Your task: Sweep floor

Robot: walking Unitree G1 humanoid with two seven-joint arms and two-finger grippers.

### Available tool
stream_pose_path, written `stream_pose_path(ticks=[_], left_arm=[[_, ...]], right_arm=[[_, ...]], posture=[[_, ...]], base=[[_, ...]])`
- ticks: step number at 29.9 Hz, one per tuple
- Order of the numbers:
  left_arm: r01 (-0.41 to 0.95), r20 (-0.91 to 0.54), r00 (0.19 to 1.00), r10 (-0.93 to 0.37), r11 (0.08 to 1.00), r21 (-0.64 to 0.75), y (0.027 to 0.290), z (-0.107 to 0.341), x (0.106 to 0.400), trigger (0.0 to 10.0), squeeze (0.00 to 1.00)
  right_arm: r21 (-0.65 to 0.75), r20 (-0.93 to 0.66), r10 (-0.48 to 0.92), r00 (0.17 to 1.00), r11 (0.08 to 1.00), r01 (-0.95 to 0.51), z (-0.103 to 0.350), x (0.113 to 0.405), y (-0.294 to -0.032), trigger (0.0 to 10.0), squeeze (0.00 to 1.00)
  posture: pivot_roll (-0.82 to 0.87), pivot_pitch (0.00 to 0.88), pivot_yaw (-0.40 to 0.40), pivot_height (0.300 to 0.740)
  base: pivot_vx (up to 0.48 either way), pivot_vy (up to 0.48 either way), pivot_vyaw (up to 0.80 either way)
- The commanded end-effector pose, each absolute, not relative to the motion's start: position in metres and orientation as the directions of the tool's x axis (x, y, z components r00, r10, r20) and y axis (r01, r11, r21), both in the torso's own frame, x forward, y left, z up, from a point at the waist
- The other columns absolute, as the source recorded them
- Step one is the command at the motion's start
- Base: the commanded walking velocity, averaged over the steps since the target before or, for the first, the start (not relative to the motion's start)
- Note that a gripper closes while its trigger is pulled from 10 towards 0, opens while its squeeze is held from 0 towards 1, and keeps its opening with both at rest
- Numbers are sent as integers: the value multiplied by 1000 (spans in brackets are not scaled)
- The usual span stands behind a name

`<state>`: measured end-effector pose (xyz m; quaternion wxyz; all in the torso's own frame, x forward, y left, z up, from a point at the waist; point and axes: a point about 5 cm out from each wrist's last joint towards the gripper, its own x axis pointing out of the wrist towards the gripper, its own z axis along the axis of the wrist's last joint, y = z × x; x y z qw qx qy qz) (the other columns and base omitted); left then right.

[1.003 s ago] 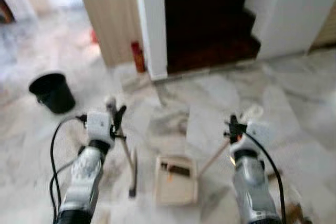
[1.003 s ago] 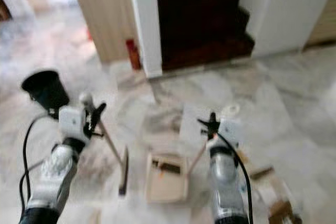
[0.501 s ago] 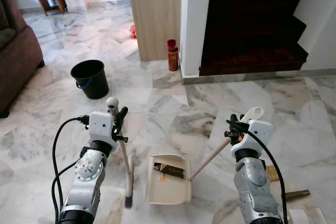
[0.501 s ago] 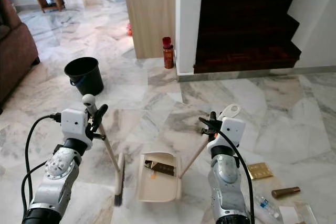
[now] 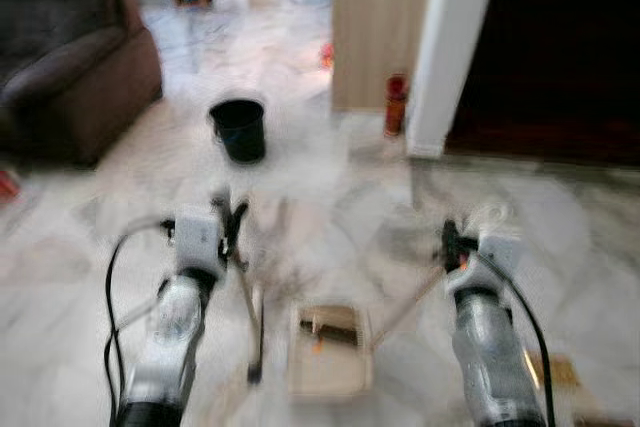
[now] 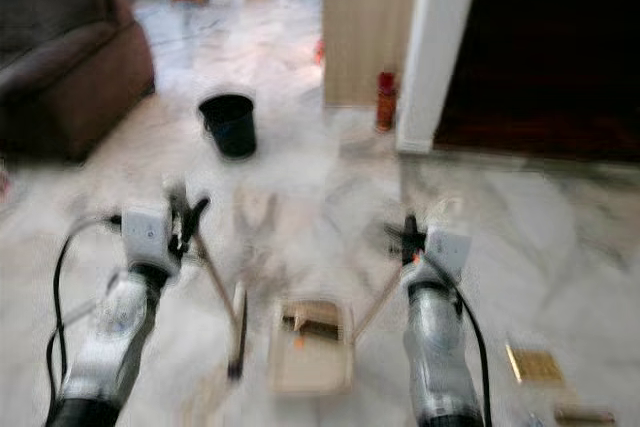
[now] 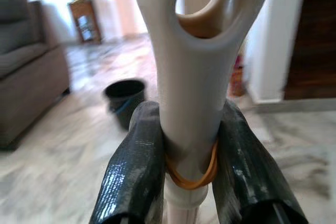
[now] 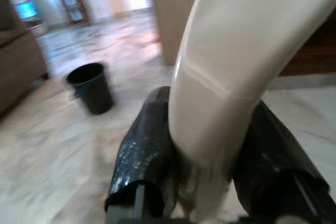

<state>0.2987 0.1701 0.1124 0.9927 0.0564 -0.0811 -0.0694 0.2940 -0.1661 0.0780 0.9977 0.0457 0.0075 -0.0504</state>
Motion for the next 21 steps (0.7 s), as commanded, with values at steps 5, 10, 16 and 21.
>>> stream_pose_path(ticks=[5, 10, 16, 21], left_arm=[[120, 191, 971, -146, 983, 141, 168, 121, 302, 10000, 0], [118, 193, 971, -144, 983, 141, 168, 122, 303, 10000, 0], [117, 195, 970, -144, 983, 142, 168, 122, 304, 10000, 0], [119, 200, 969, -146, 983, 141, 167, 124, 305, 10000, 0]], right_arm=[[116, 36, -97, 995, 989, 92, 92, 300, -169, 10000, 0], [117, 33, -96, 995, 989, 92, 92, 301, -170, 10000, 0], [132, 34, -78, 996, 989, 73, 92, 302, -167, 10000, 0], [135, 33, -70, 997, 989, 65, 92, 302, -165, 10000, 0]], posture=[[27, 28, 39, 740], [28, 25, 38, 740], [31, 28, 39, 740], [37, 31, 38, 740]], base=[[161, 0, 0], [308, 0, 0], [334, 0, 0], [354, 0, 0]])
